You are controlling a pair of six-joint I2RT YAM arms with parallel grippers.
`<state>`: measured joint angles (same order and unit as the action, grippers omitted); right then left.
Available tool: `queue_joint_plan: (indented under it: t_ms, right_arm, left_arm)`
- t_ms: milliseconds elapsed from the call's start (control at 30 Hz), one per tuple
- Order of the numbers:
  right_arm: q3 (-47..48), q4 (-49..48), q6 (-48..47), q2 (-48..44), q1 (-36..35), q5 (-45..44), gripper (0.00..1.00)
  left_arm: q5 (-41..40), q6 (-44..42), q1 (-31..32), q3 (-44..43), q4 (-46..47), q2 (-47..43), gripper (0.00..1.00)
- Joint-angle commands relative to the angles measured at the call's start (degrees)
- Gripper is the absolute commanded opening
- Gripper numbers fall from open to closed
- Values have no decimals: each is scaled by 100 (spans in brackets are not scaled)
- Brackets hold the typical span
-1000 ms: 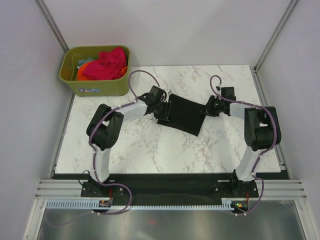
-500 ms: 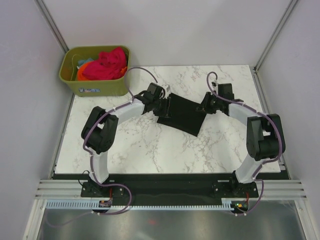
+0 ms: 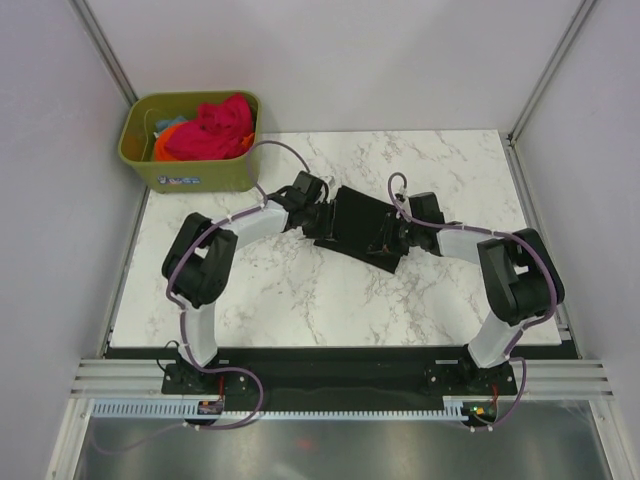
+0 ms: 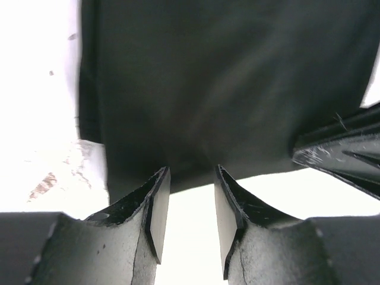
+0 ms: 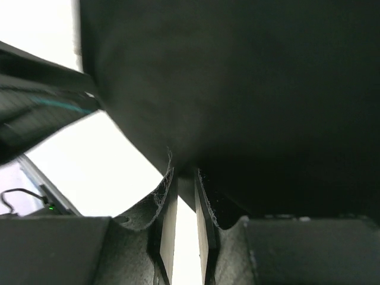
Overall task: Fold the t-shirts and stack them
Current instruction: Fold the tshirt, then neatly place the folded tshirt to the corner
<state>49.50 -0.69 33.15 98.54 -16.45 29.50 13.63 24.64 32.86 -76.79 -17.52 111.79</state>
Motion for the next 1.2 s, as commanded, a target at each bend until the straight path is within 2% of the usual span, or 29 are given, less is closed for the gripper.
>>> queue_joint_plan:
  t_ms: [0,267,367,500,700,933,1067,1167]
  right_arm:
    - [-185,-65,-238,104,-8,-127,25]
    - [-133,692,-537,-554,-8,-612,26]
    - [7,1026,-537,-906,-8,-752,31]
    - [192,1588,-651,-1153,123,-1357,38]
    - [630,1844,-757,-689,677,-1613,43]
    - [1080,1783,-906,103,897,-1438,47]
    - [1097,1712,-941,306,1003,-1411,48]
    - [1115,1695,-1003,455,1108,-1412,43]
  left_arm:
    - [-360,155,-25,77,-94,194,43]
    - [-1037,-3,-25,-125,-752,-138,42]
    - [-1046,-65,-25,-213,-963,-559,43]
    - [-828,-144,-25,-266,-1227,-1105,44]
    - [-2,-83,62,251,-1228,-1878,44]
    - [781,-109,238,824,-1201,-2494,45]
    - [844,-293,238,921,-1298,-2828,45]
    - [720,-416,238,921,-1430,-2952,46]
